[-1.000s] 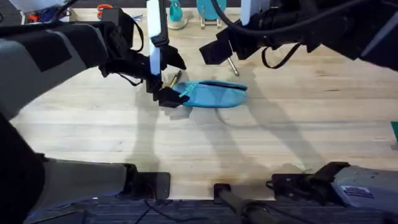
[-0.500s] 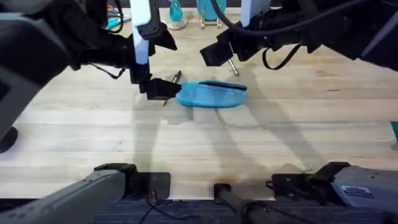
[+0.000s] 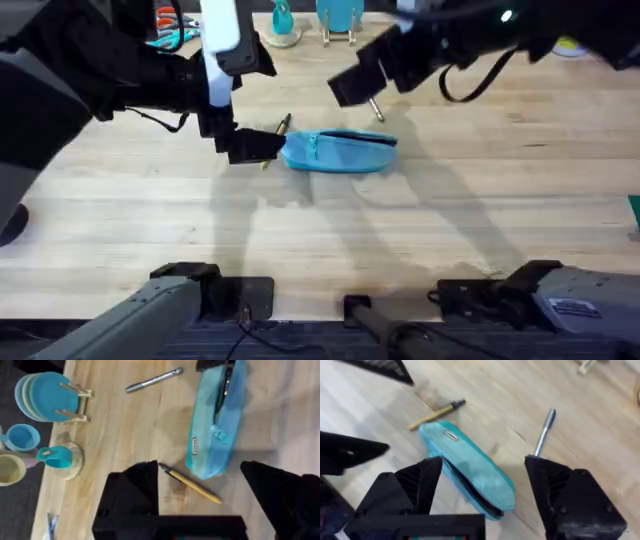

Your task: Unzip the bag, pick up the pens from the table one at a time and place them inside, then zip the bag closed.

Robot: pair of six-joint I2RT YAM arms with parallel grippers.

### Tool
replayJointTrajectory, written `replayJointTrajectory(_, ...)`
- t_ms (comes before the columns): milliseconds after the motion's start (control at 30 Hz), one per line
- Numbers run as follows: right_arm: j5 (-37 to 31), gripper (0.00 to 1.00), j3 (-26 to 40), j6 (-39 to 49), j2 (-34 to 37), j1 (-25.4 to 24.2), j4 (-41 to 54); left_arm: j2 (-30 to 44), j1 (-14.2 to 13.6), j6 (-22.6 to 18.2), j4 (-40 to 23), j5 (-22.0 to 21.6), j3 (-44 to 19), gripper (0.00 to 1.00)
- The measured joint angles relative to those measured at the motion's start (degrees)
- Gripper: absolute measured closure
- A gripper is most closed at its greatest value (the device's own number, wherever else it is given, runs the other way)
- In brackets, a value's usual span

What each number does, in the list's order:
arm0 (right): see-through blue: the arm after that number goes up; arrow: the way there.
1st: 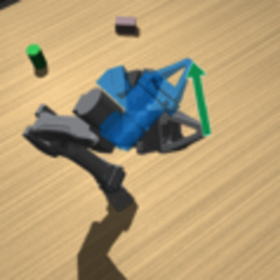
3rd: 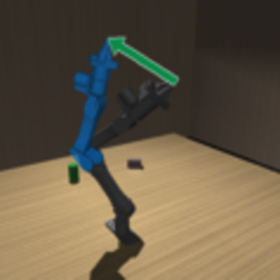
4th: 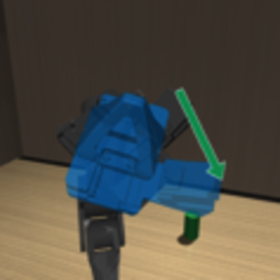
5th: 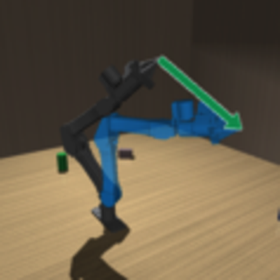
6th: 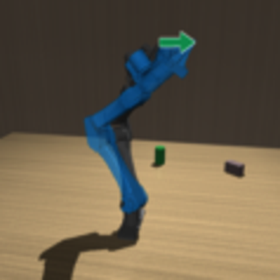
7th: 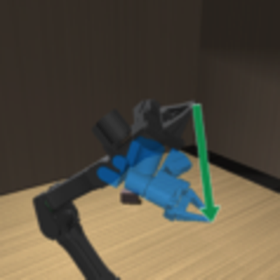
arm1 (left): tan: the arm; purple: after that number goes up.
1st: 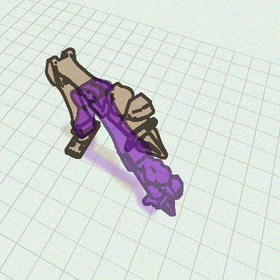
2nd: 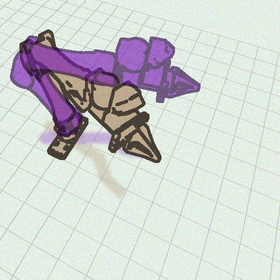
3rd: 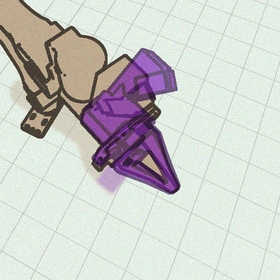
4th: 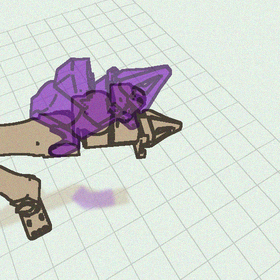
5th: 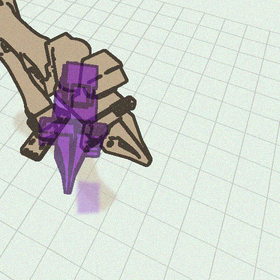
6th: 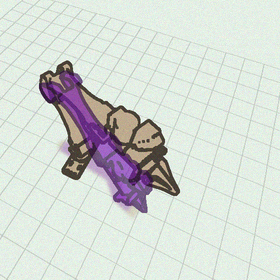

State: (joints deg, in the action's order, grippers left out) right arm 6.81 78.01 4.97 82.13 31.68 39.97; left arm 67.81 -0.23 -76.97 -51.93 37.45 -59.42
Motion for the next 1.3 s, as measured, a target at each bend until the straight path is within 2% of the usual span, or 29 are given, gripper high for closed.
replayJointTrajectory(133, 1.02, 0.005, 2.63, 0.20, -0.36, 0.00, 2.23, -0.53, 0.00, 0.36, -1.93, 0.42, 0.00, 0.007)
replayJointTrajectory(200, 1.26, 0.005, 3.02, 0.20, -0.62, 0.00, 2.73, -1.82, 0.00, 2.03, -2.62, 0.46, 0.00, 0.007)
replayJointTrajectory(467, 1.40, 0.006, 3.18, 0.76, -0.65, 0.00, 3.49, -10.51, 0.00, 14.41, -2.74, 0.26, 0.00, 0.007)
replayJointTrajectory(567, 1.44, 0.006, 3.34, 1.56, -0.63, 0.00, 5.02, -13.78, 0.00, 19.41, -3.29, -1.18, 0.00, 0.007)
replayJointTrajectory(667, 1.53, 0.006, 4.18, 2.88, -0.63, -0.07, 7.51, -16.05, 0.00, 22.22, -5.02, -2.40, 0.00, 0.006)
replayJointTrajectory(967, 1.61, 0.006, 10.36, 8.98, -0.63, -0.11, 17.53, -17.40, 0.00, 24.84, -5.76, -3.47, 0.00, 0.007)
replayJointTrajectory(1133, 1.77, 0.015, 11.14, 13.26, -0.23, -0.11, 21.94, -17.40, 0.00, 25.14, -5.78, -3.87, 0.00, 0.007)
replayJointTrajectory(1167, 1.77, 0.062, 11.14, 14.16, 0.07, -0.11, 22.05, -17.40, 0.00, 25.14, -5.76, -3.90, 0.00, 0.007)
replayJointTrajectory(1300, 1.75, 0.491, 11.14, 18.25, 1.59, -0.11, 20.78, -17.40, 0.00, 25.16, -5.78, -3.95, 0.00, 0.007)
